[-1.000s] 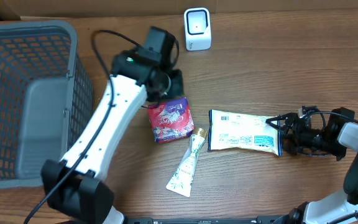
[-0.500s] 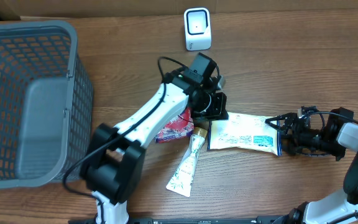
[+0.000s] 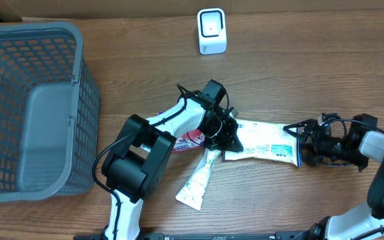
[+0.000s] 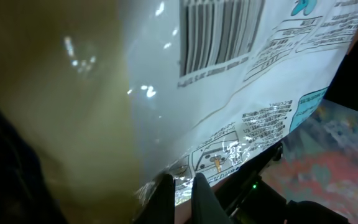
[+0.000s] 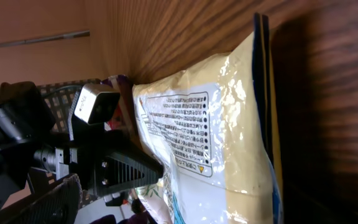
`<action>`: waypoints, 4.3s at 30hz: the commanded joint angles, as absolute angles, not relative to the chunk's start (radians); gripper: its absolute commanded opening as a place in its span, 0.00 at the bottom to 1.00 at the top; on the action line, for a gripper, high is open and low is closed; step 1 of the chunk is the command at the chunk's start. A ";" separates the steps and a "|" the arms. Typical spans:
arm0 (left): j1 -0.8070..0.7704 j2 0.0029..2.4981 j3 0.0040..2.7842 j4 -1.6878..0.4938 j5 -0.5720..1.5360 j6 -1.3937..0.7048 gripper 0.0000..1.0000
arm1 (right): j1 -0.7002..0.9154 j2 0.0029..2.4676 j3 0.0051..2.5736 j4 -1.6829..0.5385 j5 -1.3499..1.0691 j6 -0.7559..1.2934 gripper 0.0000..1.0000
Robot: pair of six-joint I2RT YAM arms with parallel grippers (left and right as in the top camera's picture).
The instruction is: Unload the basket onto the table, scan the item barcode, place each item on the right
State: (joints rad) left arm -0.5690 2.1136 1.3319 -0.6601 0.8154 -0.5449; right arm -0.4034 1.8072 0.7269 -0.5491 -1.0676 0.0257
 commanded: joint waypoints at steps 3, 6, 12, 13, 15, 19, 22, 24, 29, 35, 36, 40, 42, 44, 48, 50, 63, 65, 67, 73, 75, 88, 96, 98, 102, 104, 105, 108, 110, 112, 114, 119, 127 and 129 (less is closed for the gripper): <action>-0.562 2.119 1.319 -0.641 0.836 -0.558 0.04 | -0.283 1.865 0.667 -0.439 -0.779 0.178 1.00; -0.562 2.119 1.319 -0.635 0.836 -0.558 0.04 | -0.212 1.865 0.664 -0.406 -0.777 0.192 0.99; -0.562 2.119 1.318 -0.635 0.835 -0.558 0.04 | -0.162 1.865 0.660 -0.383 -0.734 0.233 0.58; -0.563 2.119 1.317 -0.635 0.834 -0.558 0.04 | -0.162 1.865 0.660 -0.378 -0.734 0.233 0.52; -0.563 2.119 1.317 -0.635 0.830 -0.558 0.04 | -0.162 1.865 0.660 -0.370 -0.734 0.233 0.40; -0.563 2.119 1.317 -0.634 0.828 -0.558 0.04 | -0.162 1.865 0.660 -0.346 -0.734 0.232 0.14; -0.563 2.119 1.317 -0.635 0.828 -0.558 0.04 | -0.162 1.865 0.660 -0.335 -0.750 0.189 0.04; -0.563 2.119 1.317 -0.635 0.828 -0.558 0.04 | -0.162 1.865 0.660 -0.334 -0.793 0.141 0.04; -0.562 2.119 1.318 -0.638 0.830 -0.558 0.04 | -0.189 1.865 0.661 -0.343 -0.960 0.032 0.04; -0.514 2.091 1.411 -0.742 0.800 -0.489 0.04 | -0.247 1.865 0.662 -0.354 -1.113 -0.061 0.04; -0.502 2.079 1.451 -0.787 0.765 -0.476 0.04 | -0.253 1.865 0.662 -0.353 -1.143 -0.069 0.04; -0.456 2.021 1.714 -1.042 0.537 -0.403 0.13 | -0.265 1.860 0.663 -0.354 -1.184 -0.080 0.04; -0.445 2.001 1.833 -1.127 0.451 -0.379 0.27 | -0.265 1.850 0.663 -0.354 -1.187 -0.080 0.04; -0.436 1.982 1.956 -1.200 0.367 -0.364 0.51 | -0.265 1.827 0.664 -0.358 -1.210 -0.080 0.04; -0.429 1.948 2.154 -1.292 0.245 -0.342 0.88 | -0.265 1.728 0.691 -0.427 -1.239 -0.080 0.04; -0.429 1.934 2.220 -1.322 0.196 -0.335 1.00 | -0.265 1.654 0.712 -0.471 -1.232 -0.080 0.04; -0.331 1.806 2.367 -1.386 -0.093 -0.337 1.00 | -0.263 1.076 0.810 -0.705 -1.172 -0.071 0.04; -0.285 1.775 2.368 -1.387 -0.109 -0.345 1.00 | -0.263 1.011 0.817 -0.717 -1.171 -0.039 0.04; -0.238 1.743 2.368 -1.388 -0.115 -0.352 1.00 | -0.263 0.952 0.819 -0.717 -1.171 -0.002 0.04; -0.099 1.629 2.368 -1.394 -0.145 -0.362 1.00 | -0.263 0.862 0.819 -0.716 -1.172 0.103 0.04; -0.067 1.596 2.368 -1.413 -0.178 -0.374 1.00 | -0.263 0.859 0.819 -0.716 -1.172 0.123 0.04; -0.045 1.542 2.365 -1.547 -0.351 -0.450 1.00 | -0.263 0.861 0.820 -0.709 -1.172 0.184 0.04; -0.045 1.542 2.365 -1.548 -0.351 -0.450 1.00 | -0.263 0.861 0.820 -0.702 -1.172 0.178 0.04; -0.045 1.542 2.365 -1.547 -0.350 -0.450 1.00 | -0.257 0.865 0.820 -0.678 -1.156 0.128 0.04; -0.045 1.545 2.365 -1.548 -0.347 -0.450 1.00 | -0.195 0.912 0.820 -0.583 -0.817 0.120 0.04; -0.045 1.546 2.365 -1.548 -0.347 -0.450 1.00 | -0.149 0.955 0.820 -0.522 -0.646 0.132 0.04; -0.045 1.546 2.365 -1.548 -0.347 -0.450 1.00 | -0.121 0.985 0.820 -0.477 -0.592 0.132 0.04; -0.045 1.546 2.365 -1.548 -0.347 -0.450 1.00 | -0.047 1.080 0.820 -0.295 -0.559 0.154 0.04; -0.045 1.547 2.365 -1.548 -0.347 -0.450 1.00 | 0.004 1.155 0.820 -0.129 -0.521 0.182 0.04; -0.045 1.547 2.365 -1.548 -0.347 -0.450 1.00 | 0.049 1.227 0.822 0.012 -0.403 0.215 0.04; -0.045 1.547 2.365 -1.548 -0.347 -0.450 1.00 | 0.089 1.293 0.833 0.101 -0.260 0.222 0.04; -0.045 1.547 2.365 -1.548 -0.347 -0.450 1.00 | 0.167 1.454 0.924 0.227 -0.024 0.138 0.04; -0.045 1.547 2.365 -1.548 -0.347 -0.450 1.00 | 0.294 1.649 1.135 0.332 0.233 -0.278 0.04; -0.045 1.547 2.365 -1.548 -0.347 -0.450 1.00 | 0.326 1.697 1.168 0.354 0.285 -0.419 0.04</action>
State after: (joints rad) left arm -0.0498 1.5410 2.3596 -1.5494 -0.3336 -0.4385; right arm 0.2775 1.6466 1.0988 0.3237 0.1253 -0.1398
